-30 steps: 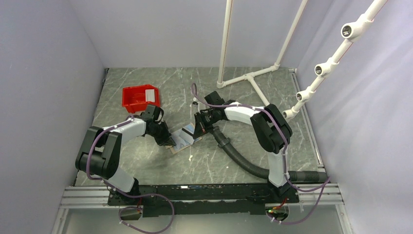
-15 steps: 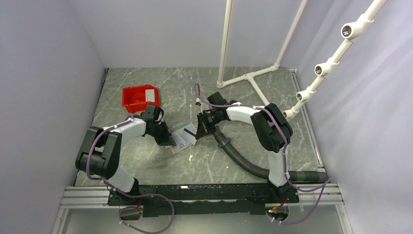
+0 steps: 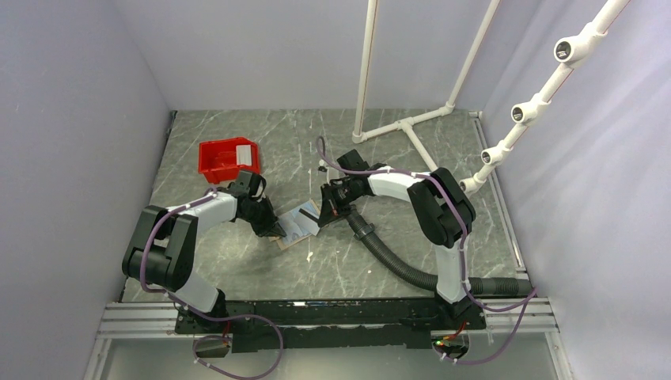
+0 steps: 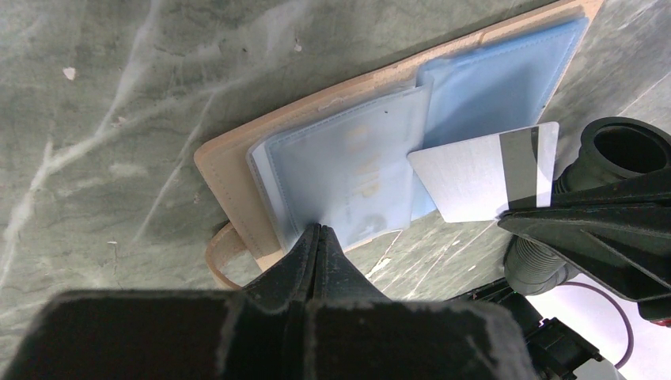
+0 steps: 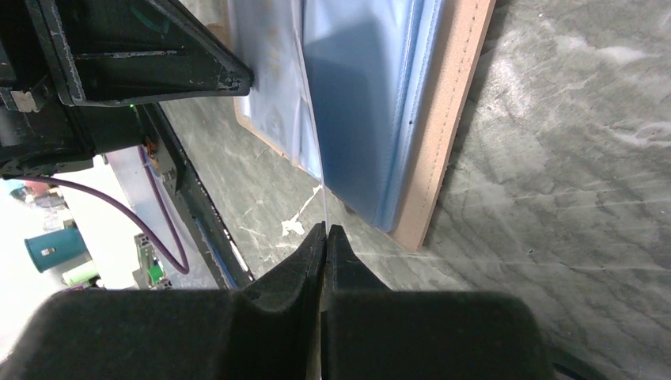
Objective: Put the credit cards into the card holder
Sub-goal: Insert the credit card into the card holder.
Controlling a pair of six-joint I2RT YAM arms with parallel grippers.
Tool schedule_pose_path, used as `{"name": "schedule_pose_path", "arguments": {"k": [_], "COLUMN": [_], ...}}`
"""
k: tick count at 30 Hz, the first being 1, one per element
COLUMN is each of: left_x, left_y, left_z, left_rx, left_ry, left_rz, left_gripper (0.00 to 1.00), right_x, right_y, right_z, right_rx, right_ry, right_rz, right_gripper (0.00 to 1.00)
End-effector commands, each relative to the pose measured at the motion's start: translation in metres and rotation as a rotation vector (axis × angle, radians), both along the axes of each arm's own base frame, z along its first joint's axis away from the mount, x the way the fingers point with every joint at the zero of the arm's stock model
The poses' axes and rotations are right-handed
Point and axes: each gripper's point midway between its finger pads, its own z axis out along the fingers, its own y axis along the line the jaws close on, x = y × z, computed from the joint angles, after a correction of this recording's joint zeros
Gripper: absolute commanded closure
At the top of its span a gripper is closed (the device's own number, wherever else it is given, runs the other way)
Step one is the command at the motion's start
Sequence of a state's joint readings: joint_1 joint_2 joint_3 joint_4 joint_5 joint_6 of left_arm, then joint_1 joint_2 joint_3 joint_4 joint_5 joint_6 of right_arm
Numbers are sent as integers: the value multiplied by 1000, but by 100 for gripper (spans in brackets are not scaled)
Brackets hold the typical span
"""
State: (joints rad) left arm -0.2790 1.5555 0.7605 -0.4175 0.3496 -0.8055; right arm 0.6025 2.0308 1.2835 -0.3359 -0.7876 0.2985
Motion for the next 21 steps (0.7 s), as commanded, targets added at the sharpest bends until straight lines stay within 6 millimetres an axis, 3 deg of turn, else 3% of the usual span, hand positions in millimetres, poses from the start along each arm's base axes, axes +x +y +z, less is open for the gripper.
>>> {"name": "schedule_pose_path", "arguments": {"k": [1,17,18,19,21], "left_x": [-20,-22,15,-19,-21], "left_y": [26,27,16,26,26], "left_z": [-25,-25,2,-23,-23], "left_rx": [141,137,109,135,135], "left_ry": [64,64,-36,54,56], "left_rz": [4,8,14,9,8], "left_gripper": [100,100,100,100,100], "right_x": [2,-4,-4,-5,-5], "right_y": [-4,-7,-6,-5,-1], "right_z": [10,8,8,8,8], "right_rx": [5,6,7,9,7], "right_ry": [-32,-15,-16,-14,-12], "right_rz": [-7,-1,0,3,3], "right_gripper": [100,100,100,100,100]}}
